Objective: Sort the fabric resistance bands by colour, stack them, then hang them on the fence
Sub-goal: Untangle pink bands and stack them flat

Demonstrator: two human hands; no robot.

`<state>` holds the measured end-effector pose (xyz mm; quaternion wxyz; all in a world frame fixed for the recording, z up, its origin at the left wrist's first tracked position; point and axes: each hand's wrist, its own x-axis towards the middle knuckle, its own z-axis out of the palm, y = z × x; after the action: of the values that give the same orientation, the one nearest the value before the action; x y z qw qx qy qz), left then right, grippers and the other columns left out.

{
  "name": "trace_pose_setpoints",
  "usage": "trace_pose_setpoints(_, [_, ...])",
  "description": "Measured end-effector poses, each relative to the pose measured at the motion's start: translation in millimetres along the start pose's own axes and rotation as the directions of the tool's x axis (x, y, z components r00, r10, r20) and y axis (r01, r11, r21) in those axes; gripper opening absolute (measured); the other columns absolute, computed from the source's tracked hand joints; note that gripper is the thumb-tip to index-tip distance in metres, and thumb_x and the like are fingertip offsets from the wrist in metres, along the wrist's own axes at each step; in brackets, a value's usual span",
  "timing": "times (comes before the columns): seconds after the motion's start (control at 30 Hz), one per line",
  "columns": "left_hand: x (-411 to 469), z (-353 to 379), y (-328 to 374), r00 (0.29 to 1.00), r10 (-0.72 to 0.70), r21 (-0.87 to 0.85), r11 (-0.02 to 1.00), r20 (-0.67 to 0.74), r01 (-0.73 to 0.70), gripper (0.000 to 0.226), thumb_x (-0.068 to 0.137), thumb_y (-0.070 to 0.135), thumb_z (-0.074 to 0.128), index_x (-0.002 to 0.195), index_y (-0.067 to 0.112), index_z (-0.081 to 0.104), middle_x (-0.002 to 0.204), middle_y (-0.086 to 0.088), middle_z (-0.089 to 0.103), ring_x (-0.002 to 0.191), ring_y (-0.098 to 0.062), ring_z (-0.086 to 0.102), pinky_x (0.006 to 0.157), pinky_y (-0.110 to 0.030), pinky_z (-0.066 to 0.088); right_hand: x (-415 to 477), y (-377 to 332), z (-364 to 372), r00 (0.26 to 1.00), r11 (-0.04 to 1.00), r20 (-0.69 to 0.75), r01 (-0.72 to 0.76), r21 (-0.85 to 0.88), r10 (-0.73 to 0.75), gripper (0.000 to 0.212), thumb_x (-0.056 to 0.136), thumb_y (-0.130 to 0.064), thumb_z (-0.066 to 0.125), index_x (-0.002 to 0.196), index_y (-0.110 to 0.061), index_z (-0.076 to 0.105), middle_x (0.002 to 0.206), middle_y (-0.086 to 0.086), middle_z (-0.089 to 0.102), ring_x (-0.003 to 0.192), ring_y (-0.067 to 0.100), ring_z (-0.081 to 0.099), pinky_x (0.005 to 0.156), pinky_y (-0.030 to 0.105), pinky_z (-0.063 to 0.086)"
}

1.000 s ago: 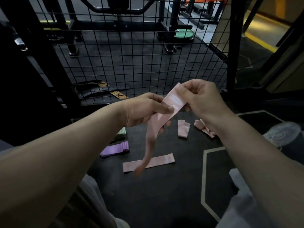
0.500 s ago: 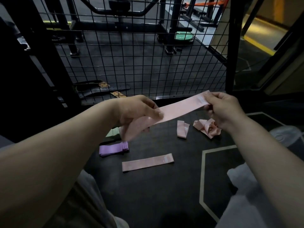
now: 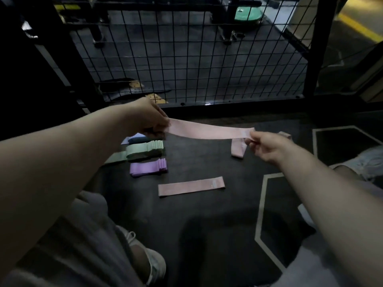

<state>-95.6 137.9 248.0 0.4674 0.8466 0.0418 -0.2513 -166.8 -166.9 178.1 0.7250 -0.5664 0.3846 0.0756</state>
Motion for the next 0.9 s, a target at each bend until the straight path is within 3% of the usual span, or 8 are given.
trace_pose_setpoints(0.13, [37.4, 27.9, -34.1, 0.976, -0.151, -0.042, 0.988, -0.155, 0.146, 0.017, 0.088, -0.004, 0.063, 0.105, -0.007, 0.062, 0.082, -0.022, 0.061, 0.051, -0.022, 0.058, 0.05, -0.031, 0.053, 33.0, 29.9, 5.7, 0.997, 0.96, -0.068, -0.049, -0.276, 0.032, 0.009, 0.103, -0.013, 0.048, 0.101, -0.008, 0.055, 0.078, 0.014, 0.067, 0.064, 0.015, 0.062, 0.051, 0.018, 0.048])
trace_pose_setpoints(0.3, [80.1, 77.0, -122.8, 0.887, -0.393, -0.147, 0.919, -0.243, 0.367, 0.03, 0.082, 0.011, 0.076, 0.071, 0.007, 0.048, 0.084, -0.012, 0.065, 0.073, -0.025, 0.061, 0.069, -0.036, 0.056, 73.2, 86.2, 5.2, 0.98, 0.898, -0.17, -0.164, -0.408, 0.101, 0.008, 0.101, -0.012, 0.054, 0.109, -0.01, 0.055, 0.064, 0.012, 0.065, 0.038, 0.008, 0.058, 0.033, 0.015, 0.041])
trace_pose_setpoints(0.37, [93.3, 95.5, -156.2, 0.839, -0.49, -0.177, 0.871, -0.236, 0.459, 0.027, 0.081, 0.014, 0.077, 0.075, 0.005, 0.052, 0.091, -0.013, 0.066, 0.081, -0.028, 0.064, 0.074, -0.037, 0.058, 93.8, 110.3, 3.7, 0.977, 0.877, -0.195, -0.167, -0.451, 0.086, 0.009, 0.099, -0.011, 0.056, 0.108, -0.01, 0.056, 0.07, 0.011, 0.062, 0.04, 0.011, 0.057, 0.03, 0.013, 0.035])
trace_pose_setpoints(0.43, [103.6, 114.2, -179.8, 0.791, -0.563, -0.259, 0.822, -0.239, 0.507, 0.014, 0.085, 0.008, 0.072, 0.09, 0.002, 0.06, 0.102, -0.02, 0.066, 0.073, -0.03, 0.063, 0.059, -0.031, 0.058, 112.1, 132.8, 2.1, 0.974, 0.847, -0.216, -0.171, -0.503, 0.069, 0.002, 0.096, -0.01, 0.06, 0.098, -0.01, 0.059, 0.077, 0.011, 0.061, 0.051, 0.016, 0.053, 0.032, 0.016, 0.036])
trace_pose_setpoints(0.5, [110.0, 129.7, -194.9, 0.727, -0.636, -0.381, 0.759, -0.259, 0.528, 0.016, 0.09, -0.002, 0.059, 0.105, -0.007, 0.06, 0.096, -0.024, 0.06, 0.057, -0.027, 0.055, 0.041, -0.027, 0.046, 128.2, 152.3, 0.1, 0.965, 0.812, -0.253, -0.195, -0.551, 0.06, 0.006, 0.093, -0.011, 0.064, 0.088, -0.013, 0.061, 0.084, 0.012, 0.063, 0.054, 0.017, 0.05, 0.041, 0.023, 0.04])
trace_pose_setpoints(0.6, [119.4, 144.5, -214.0, 0.658, -0.697, -0.423, 0.708, -0.286, 0.565, 0.02, 0.091, -0.001, 0.054, 0.108, -0.005, 0.064, 0.091, -0.021, 0.062, 0.054, -0.026, 0.055, 0.042, -0.025, 0.042, 147.6, 175.1, -1.4, 0.964, 0.78, -0.263, -0.195, -0.595, 0.04, 0.007, 0.091, -0.014, 0.068, 0.086, -0.014, 0.063, 0.087, 0.01, 0.065, 0.066, 0.019, 0.055, 0.063, 0.03, 0.049])
trace_pose_setpoints(0.77, [129.3, 158.1, -242.3, 0.641, -0.716, -0.398, 0.692, -0.275, 0.602, 0.018, 0.088, 0.0, 0.063, 0.105, 0.0, 0.068, 0.107, -0.016, 0.068, 0.093, -0.031, 0.065, 0.082, -0.038, 0.055, 165.6, 195.8, -3.9, 0.978, 0.689, -0.206, -0.124, -0.714, -0.038, 0.012, 0.089, -0.021, 0.07, 0.082, -0.012, 0.066, 0.083, 0.004, 0.065, 0.079, 0.019, 0.059, 0.074, 0.026, 0.044])
trace_pose_setpoints(0.9, [126.0, 164.8, -257.9, 0.633, -0.717, -0.41, 0.692, -0.293, 0.595, 0.007, 0.086, 0.003, 0.067, 0.09, 0.009, 0.067, 0.095, -0.013, 0.066, 0.091, -0.03, 0.065, 0.095, -0.043, 0.053, 169.9, 202.2, -4.6, 0.98, 0.68, -0.19, -0.105, -0.725, -0.052, 0.011, 0.089, -0.021, 0.071, 0.084, -0.014, 0.065, 0.082, 0.002, 0.064, 0.078, 0.018, 0.059, 0.073, 0.024, 0.043])
